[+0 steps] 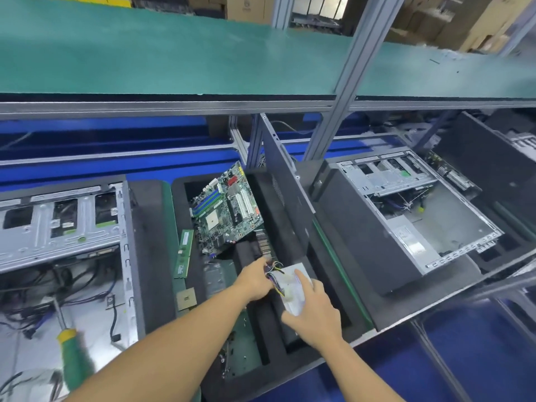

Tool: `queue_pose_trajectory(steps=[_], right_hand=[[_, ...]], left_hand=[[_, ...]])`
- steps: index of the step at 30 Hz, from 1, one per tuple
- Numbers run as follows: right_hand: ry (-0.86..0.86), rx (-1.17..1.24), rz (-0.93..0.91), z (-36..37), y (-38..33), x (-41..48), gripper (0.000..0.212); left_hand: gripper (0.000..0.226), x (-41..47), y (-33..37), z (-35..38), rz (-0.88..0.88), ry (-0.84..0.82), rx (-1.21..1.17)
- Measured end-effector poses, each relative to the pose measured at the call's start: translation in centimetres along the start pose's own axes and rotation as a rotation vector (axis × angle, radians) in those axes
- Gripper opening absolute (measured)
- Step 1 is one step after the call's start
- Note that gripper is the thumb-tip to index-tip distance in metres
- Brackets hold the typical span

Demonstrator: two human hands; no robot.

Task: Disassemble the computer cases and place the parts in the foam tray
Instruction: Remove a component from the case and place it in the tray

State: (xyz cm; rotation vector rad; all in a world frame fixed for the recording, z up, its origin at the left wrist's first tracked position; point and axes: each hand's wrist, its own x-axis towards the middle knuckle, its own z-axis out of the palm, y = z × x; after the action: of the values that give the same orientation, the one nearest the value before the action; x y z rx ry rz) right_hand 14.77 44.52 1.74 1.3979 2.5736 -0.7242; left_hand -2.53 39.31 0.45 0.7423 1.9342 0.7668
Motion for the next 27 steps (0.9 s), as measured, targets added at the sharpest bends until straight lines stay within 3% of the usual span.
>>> queue_pose_trajectory(steps=[5, 9, 11, 13, 16, 19, 22, 24, 27], right_hand=[[0.007, -0.113, -0.032, 2.3, 1.2, 0.0, 0.09], [0.005, -0.191, 0.037, 1.9, 0.1, 0.5, 0.086], [0.123, -0.06, 0.007, 0.7, -2.5, 0.3, 0.063], [0.262, 0.242, -0.17, -0.7, -6.3, -0.6, 0.027], [0.261, 0.553, -0.372, -3.0, -14.6, -3.0, 0.028], [0.085, 0.527, -0.584, -2.8, -22.9, -5.1, 0.025], [-0.277, 0.17, -0.689, 0.0, -29.5, -6.2, 0.015], [-0.515, -0.186, -0.661, 3.1, -32.8, -6.3, 0.021], [-0.756, -0.377, -0.485, 8.1, -35.7, -6.5, 0.028]], left_hand=[[0.073, -2.1, 1.9, -3.5, -0.033, -0.02, 0.289], [0.045, -6.3, 3.6, -7.8, 0.091, -0.084, 0.369], [0.028, -9.1, 3.8, -10.4, 0.175, -0.162, 0.274], [0.021, -12.4, 2.9, -14.0, 0.207, -0.256, 0.134], [0.019, -16.8, -1.1, -20.7, 0.217, -0.094, 0.267], [0.023, -20.5, -8.2, -26.7, 0.08, 0.157, 0.628], [0.013, -24.1, -16.2, -30.2, -0.053, 0.394, 0.832], [0.021, -26.4, -21.1, -31.6, -0.052, 0.589, 0.927], [0.025, -29.1, -26.4, -32.2, -0.014, 0.805, 0.906]])
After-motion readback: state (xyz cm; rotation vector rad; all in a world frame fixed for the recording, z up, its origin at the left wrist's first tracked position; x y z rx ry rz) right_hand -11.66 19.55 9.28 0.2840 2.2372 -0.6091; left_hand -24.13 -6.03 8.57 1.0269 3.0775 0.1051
